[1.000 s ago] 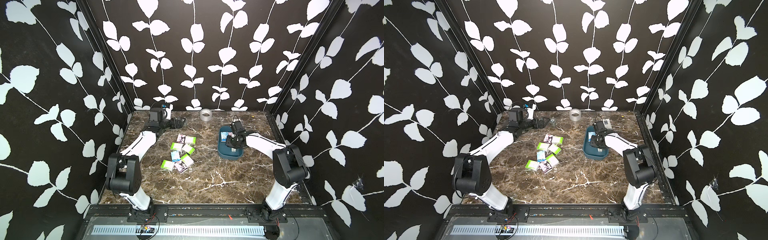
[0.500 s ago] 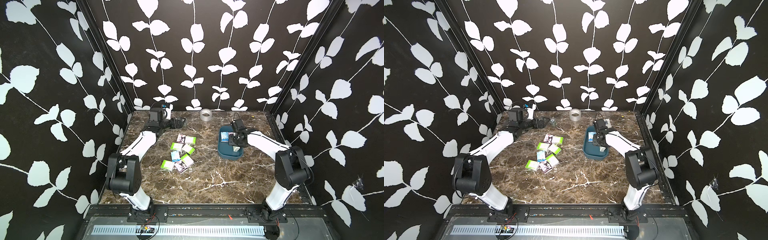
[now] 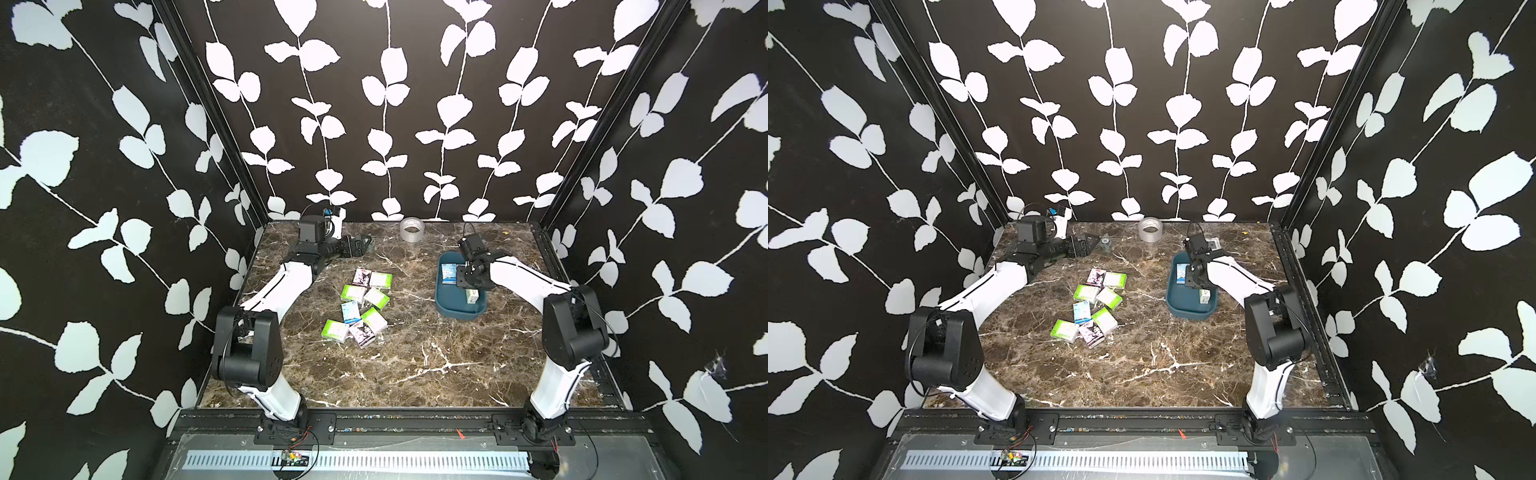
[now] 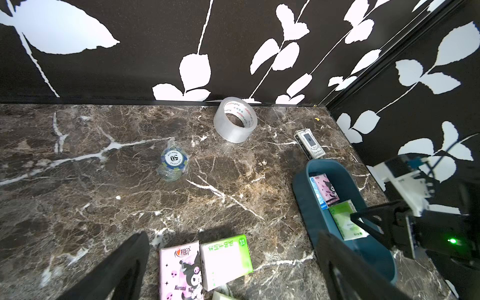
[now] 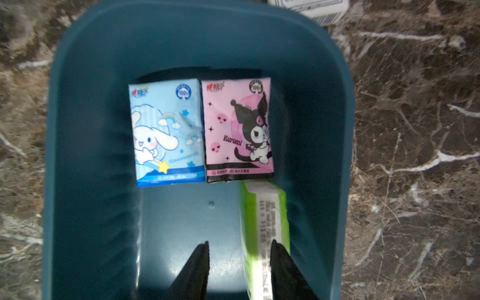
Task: Put the pocket tissues into the storage box
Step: Place the pocket tissues in the storage box.
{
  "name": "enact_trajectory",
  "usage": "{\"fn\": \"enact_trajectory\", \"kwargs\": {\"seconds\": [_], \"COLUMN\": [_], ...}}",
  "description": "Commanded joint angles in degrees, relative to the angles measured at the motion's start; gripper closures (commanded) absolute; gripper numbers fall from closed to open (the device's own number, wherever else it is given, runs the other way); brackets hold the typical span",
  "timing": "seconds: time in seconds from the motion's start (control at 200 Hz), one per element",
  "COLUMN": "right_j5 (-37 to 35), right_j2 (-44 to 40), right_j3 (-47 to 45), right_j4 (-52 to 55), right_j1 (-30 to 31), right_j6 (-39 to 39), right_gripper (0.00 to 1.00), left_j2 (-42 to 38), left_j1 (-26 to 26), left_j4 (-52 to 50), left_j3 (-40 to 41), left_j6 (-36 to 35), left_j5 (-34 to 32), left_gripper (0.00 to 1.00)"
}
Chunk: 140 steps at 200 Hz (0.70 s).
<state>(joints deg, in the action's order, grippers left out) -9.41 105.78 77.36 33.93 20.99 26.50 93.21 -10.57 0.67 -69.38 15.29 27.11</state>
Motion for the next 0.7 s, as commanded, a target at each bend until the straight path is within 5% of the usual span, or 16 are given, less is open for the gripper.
{"fn": "enact_trajectory", "kwargs": {"seconds": [0.0,0.295,0.695], "right_j5": [-0.2,5.3,16.1], "right_j2": [1.0,2.0,-0.6], "right_j3": [2.2,1.4,4.7], "right_j4": [0.9,-0.4,-5.4], "right_j1": [0.0,0.2,2.6], "right_j6": [-0.4,0.7,2.6], "right_gripper": [0.64,0.73,0.68], "left_j2": [-0.6,-1.0,-1.2], "left_j1": [-0.2,-0.2,-0.2], "left_j4": [-0.2,-0.6,-0.5], "left_j3": [-1.3,-0.7,-0.6], "left_j6": [-1.3,-1.8,-1.6], "left_j5": [-0.1,-0.5,-0.6], "left_gripper": [0.01,0.01,0.01]}}
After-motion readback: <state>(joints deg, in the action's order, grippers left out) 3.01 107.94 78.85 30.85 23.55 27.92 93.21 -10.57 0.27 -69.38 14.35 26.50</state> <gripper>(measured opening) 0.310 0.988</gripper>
